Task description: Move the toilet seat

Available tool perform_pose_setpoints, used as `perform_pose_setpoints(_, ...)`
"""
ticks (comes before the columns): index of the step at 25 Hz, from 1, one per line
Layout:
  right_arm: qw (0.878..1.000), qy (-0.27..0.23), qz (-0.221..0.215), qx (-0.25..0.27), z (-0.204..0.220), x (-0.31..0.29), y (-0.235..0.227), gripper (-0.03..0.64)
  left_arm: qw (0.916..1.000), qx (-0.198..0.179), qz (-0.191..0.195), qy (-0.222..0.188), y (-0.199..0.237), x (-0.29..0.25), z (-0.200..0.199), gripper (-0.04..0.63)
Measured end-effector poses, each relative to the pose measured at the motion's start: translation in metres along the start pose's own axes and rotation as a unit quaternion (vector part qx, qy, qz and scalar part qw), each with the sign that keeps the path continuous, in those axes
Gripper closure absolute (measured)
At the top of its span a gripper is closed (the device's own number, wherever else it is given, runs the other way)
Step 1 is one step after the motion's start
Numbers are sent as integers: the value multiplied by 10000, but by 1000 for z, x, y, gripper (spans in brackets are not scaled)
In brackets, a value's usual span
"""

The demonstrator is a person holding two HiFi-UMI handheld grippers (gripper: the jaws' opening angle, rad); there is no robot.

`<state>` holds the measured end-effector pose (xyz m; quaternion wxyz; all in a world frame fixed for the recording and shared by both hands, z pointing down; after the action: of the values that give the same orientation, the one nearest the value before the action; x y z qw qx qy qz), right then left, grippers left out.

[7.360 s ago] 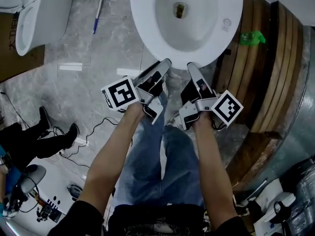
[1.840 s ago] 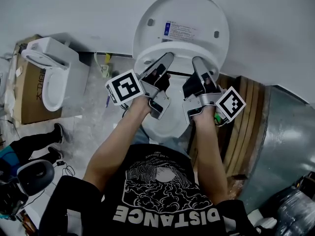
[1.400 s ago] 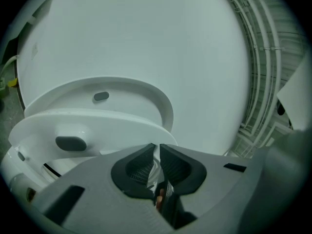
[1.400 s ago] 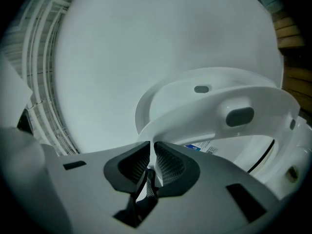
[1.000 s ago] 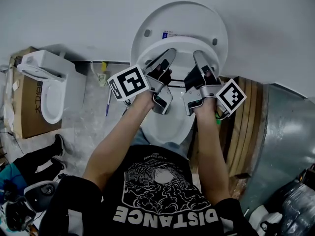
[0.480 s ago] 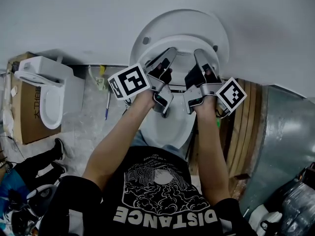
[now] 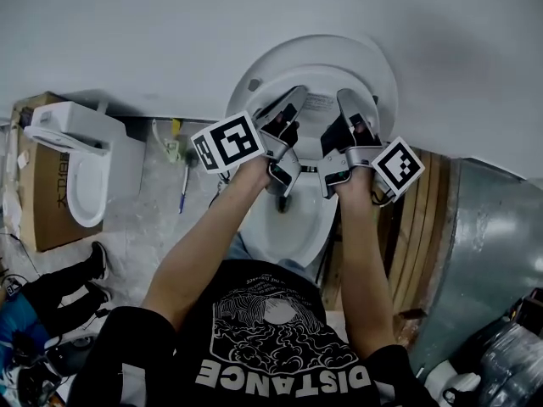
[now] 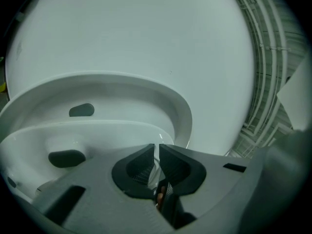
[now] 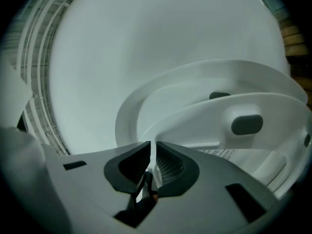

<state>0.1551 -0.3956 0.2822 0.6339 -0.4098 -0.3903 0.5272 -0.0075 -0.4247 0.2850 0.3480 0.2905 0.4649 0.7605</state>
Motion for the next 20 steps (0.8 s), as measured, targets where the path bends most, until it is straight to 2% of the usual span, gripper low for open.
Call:
perform_pose_setpoints(5,10000,66,30,39,5,-30,-4,572,9999,-104,-64,49,17,-16,-21,555)
perform_pose_setpoints(10,9999,110,42,80,5,-39,-8,572,9998,-164,-121,44,22,-22,-24,555)
perform_pose_setpoints(16,9998,160,68,24,8,-34,-6,572,9993,-346,-140,84,20,-19,-22,555)
perform_pose_setpoints(20,9996,233,-16,185,8,-21,10,572,9981,-579,-173,111,8,-7,-21,555)
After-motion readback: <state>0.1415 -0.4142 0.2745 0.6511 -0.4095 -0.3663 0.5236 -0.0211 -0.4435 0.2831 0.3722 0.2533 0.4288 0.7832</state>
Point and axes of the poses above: the fingertips, and each gripper's own axes: x backward along the fingers, y to its left, z out of its underside, the point moved 6 cm from there along x, backward along the fingers, and after that the axes turned 14 degrees about -y, right-handed, at the moved point
